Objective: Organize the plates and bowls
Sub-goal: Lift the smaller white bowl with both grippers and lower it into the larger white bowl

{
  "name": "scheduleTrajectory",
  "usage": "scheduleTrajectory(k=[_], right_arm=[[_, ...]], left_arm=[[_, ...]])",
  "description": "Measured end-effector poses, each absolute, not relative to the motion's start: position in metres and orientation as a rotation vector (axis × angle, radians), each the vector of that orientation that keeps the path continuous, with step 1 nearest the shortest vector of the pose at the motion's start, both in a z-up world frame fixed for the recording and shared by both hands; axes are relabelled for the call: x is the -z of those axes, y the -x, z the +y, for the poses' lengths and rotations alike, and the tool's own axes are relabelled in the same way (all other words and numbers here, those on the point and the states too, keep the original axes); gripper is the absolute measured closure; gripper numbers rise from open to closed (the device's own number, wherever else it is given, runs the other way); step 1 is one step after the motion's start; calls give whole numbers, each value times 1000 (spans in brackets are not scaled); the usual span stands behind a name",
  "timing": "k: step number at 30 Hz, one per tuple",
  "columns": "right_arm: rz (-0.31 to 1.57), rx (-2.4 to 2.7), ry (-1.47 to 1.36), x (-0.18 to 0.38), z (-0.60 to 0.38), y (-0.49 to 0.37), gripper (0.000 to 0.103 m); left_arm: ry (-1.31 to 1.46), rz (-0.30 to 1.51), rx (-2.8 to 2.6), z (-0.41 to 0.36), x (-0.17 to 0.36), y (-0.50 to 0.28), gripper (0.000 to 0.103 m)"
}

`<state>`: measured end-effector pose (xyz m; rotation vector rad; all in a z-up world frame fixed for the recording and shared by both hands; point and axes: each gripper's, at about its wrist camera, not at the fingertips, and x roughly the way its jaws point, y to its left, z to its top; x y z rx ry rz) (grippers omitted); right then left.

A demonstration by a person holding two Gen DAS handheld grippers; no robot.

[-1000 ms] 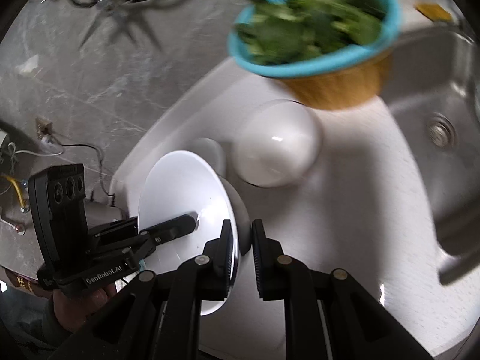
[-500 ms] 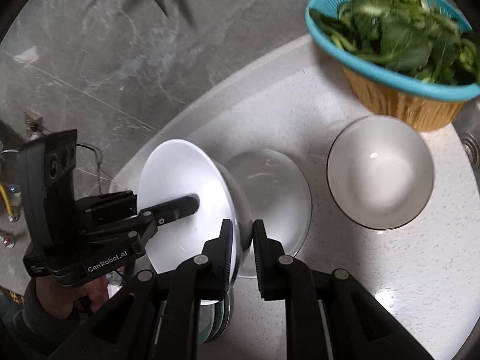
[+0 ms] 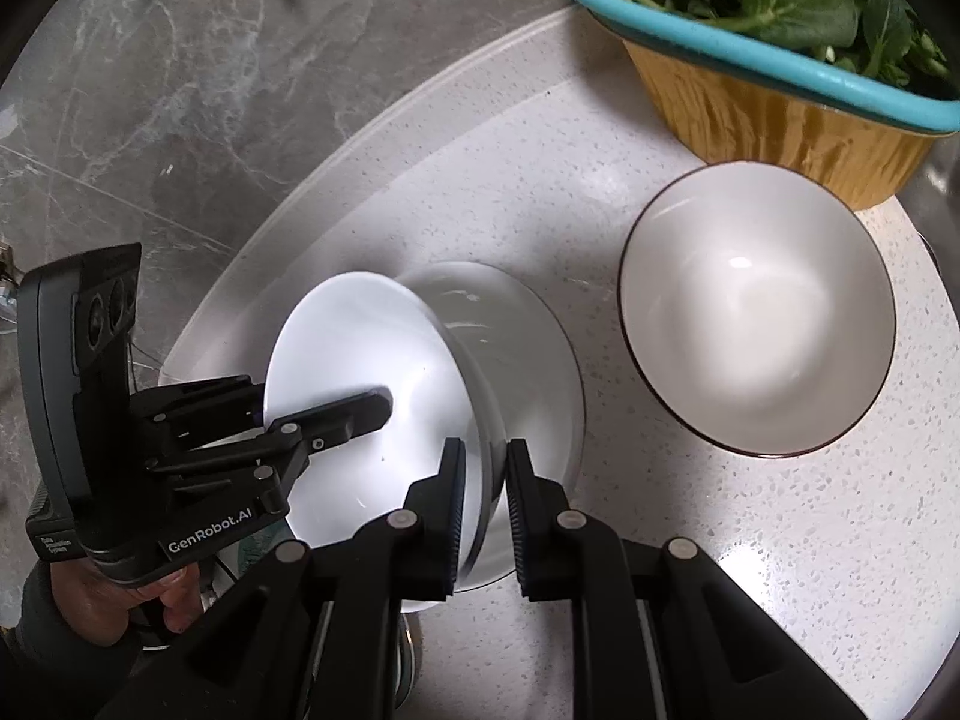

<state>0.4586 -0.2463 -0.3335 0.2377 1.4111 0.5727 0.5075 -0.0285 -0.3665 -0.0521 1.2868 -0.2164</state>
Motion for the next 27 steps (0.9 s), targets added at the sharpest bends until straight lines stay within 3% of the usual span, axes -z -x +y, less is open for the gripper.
scheduleTrajectory(k=[14, 27], right_arm=[[1424, -559, -147, 346, -231, -457, 87], [1403, -545, -116, 344, -227, -456, 85]], left_arm=[[37, 1321, 163, -30, 400, -511, 81], [31, 1310, 155, -29, 400, -514, 81]])
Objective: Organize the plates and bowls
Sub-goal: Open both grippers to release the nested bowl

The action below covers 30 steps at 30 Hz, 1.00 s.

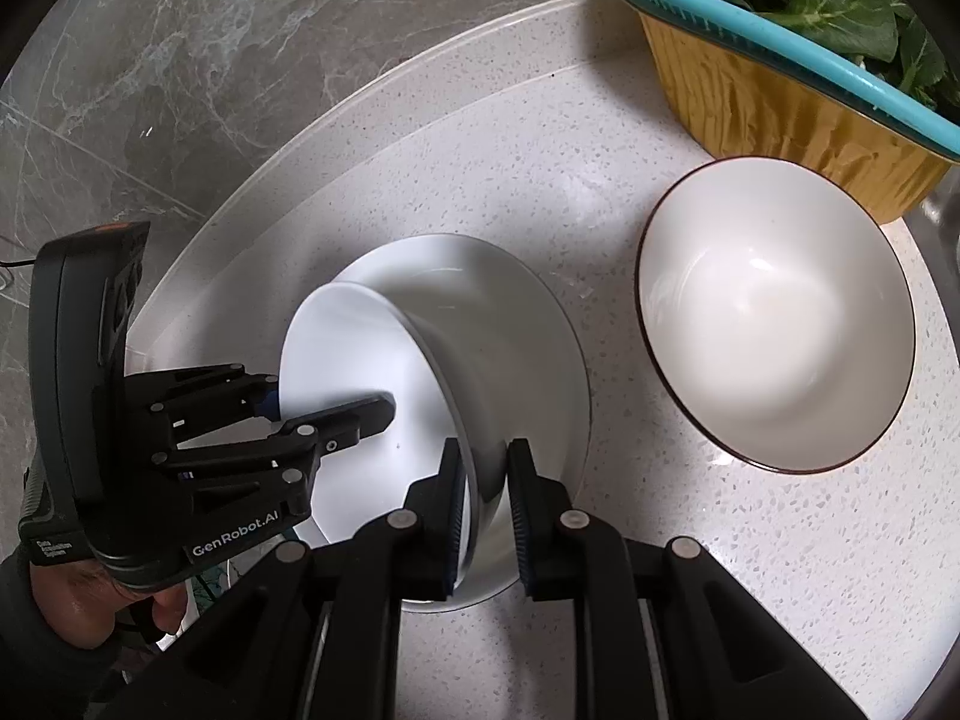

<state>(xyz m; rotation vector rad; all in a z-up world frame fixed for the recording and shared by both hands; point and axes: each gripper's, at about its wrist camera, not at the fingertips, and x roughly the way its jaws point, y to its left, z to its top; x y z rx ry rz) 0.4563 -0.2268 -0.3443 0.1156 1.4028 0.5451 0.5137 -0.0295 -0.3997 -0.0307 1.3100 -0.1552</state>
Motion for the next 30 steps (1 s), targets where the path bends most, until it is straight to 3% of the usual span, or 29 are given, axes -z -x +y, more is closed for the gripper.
scheduleTrajectory(k=[9, 11, 13, 20, 22, 27, 28, 30], right_arm=[[1379, -528, -63, 346, -222, -458, 84], [1377, -527, -55, 346, -220, -458, 83], [1372, -538, -64, 346, -219, -457, 75], [1336, -542, -75, 338, -219, -456, 58], [1327, -531, -81, 336, -221, -456, 49], [1318, -539, -117, 333, -226, -454, 46], [1318, -540, -130, 331, -228, -453, 44], [1297, -543, -162, 322, -235, -449, 38]], left_arm=[[39, 1290, 152, -25, 393, -515, 77], [41, 1276, 152, -26, 390, -513, 71], [49, 1256, 164, -26, 384, -510, 60], [67, 1221, 151, -20, 369, -508, 53], [65, 1215, 154, -21, 366, -506, 50], [73, 1193, 155, -21, 356, -496, 41], [74, 1185, 156, -20, 355, -493, 34], [82, 1156, 162, -20, 343, -487, 31]])
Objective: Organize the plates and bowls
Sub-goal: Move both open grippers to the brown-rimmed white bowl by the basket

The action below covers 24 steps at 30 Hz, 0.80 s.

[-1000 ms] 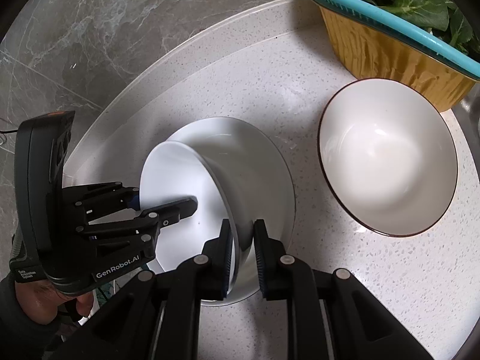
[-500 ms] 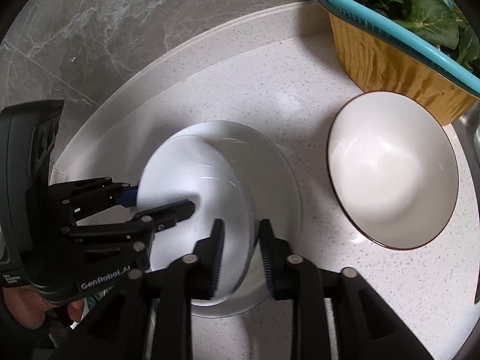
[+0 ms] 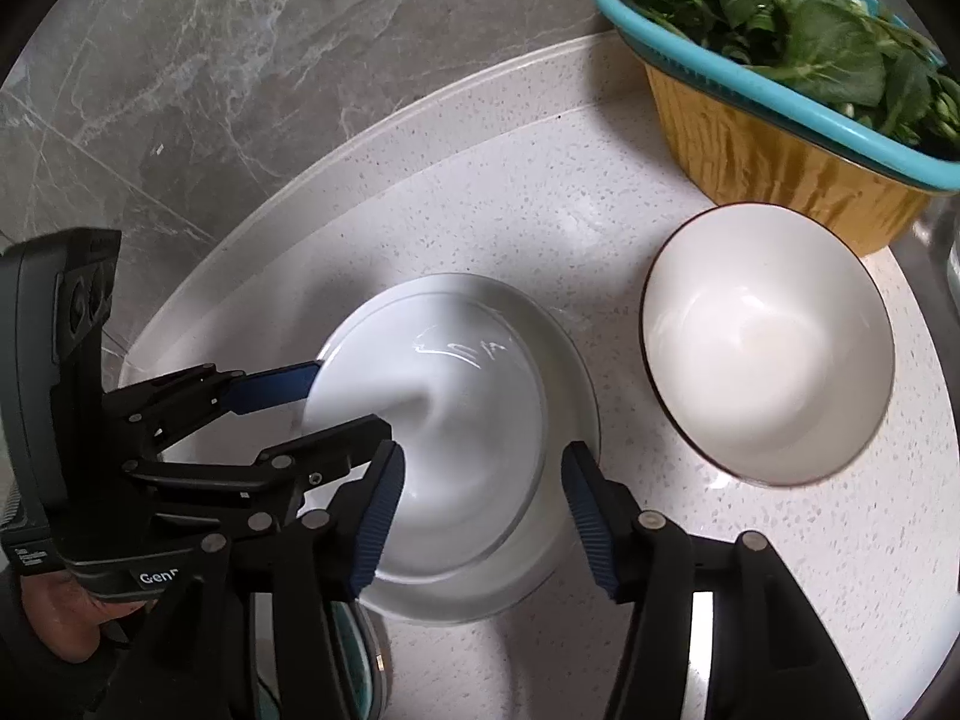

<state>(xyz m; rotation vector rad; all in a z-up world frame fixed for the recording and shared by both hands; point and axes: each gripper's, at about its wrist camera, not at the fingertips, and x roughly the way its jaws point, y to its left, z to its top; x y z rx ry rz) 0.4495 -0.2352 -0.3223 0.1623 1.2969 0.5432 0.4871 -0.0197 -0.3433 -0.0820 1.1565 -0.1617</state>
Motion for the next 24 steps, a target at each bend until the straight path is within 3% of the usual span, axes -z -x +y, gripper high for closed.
scheduleTrajectory(k=[1, 3, 4, 7, 11, 16, 24], right_arm=[[1276, -550, -187, 316, -240, -447, 34], [1223, -578, -266, 298, -258, -440, 29], [1198, -594, -303, 291, -267, -436, 20], [1146, -614, -433, 274, -305, -428, 0], [1118, -593, -567, 265, -359, -425, 0], [1040, -543, -528, 255, -398, -426, 0], [1106, -473, -564, 292, -405, -460, 0]], left_arm=[[84, 1146, 170, -20, 338, -486, 29], [73, 1116, 202, -23, 325, -482, 13], [65, 1102, 220, -25, 319, -481, 0], [27, 1076, 276, -35, 300, -477, 0], [-14, 1050, 299, -54, 279, -484, 0], [-47, 1062, 308, -79, 272, -515, 0], [-150, 1148, 332, -131, 310, -581, 0]])
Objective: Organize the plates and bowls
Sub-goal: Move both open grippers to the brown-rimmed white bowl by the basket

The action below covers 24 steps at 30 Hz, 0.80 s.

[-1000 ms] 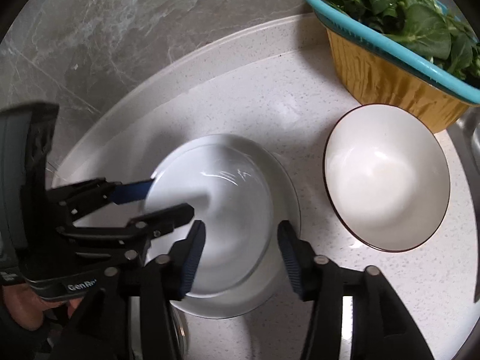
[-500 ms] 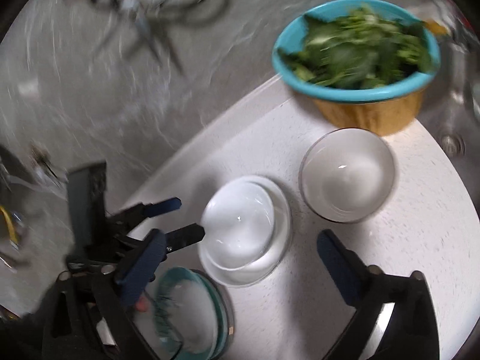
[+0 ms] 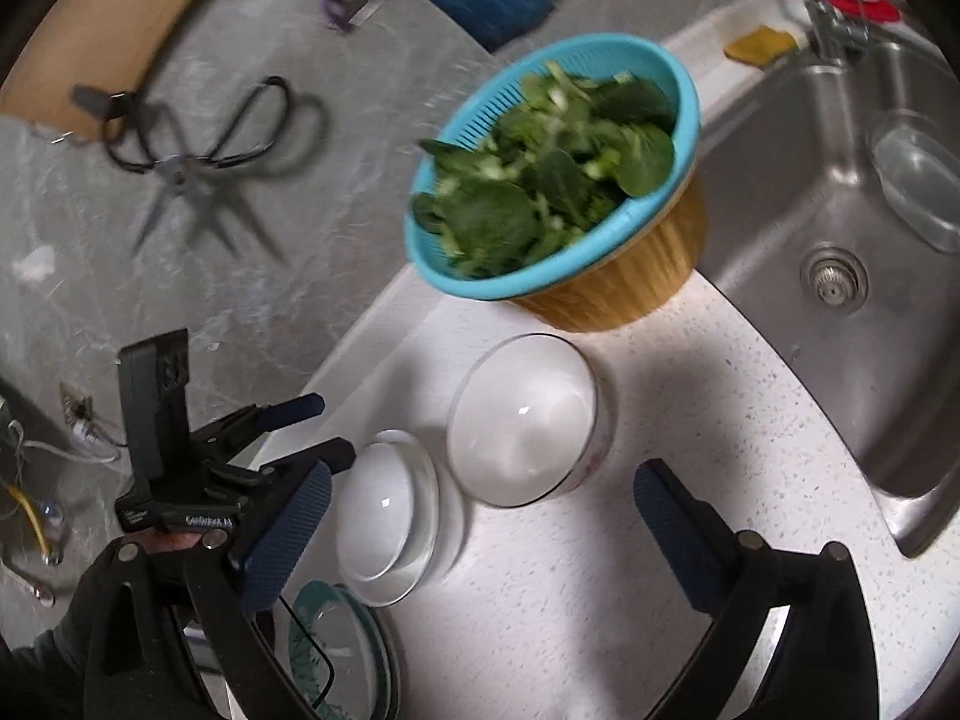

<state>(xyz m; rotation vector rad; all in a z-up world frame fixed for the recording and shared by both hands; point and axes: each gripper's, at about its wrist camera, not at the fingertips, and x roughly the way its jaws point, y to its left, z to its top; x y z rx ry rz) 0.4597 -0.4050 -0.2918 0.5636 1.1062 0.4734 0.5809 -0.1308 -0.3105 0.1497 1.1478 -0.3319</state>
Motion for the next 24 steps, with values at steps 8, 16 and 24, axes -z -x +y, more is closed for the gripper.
scheduleTrajectory(k=[8, 16, 24], right_arm=[[1181, -394, -611, 327, -410, -495, 0], [1248, -373, -649, 348, -414, -508, 0], [1273, -382, -605, 353, -403, -513, 0]], left_arm=[[-184, 1217, 350, -150, 347, -621, 0], [-156, 1251, 349, -144, 370, -642, 0], [-191, 1263, 362, -152, 376, -649, 0]])
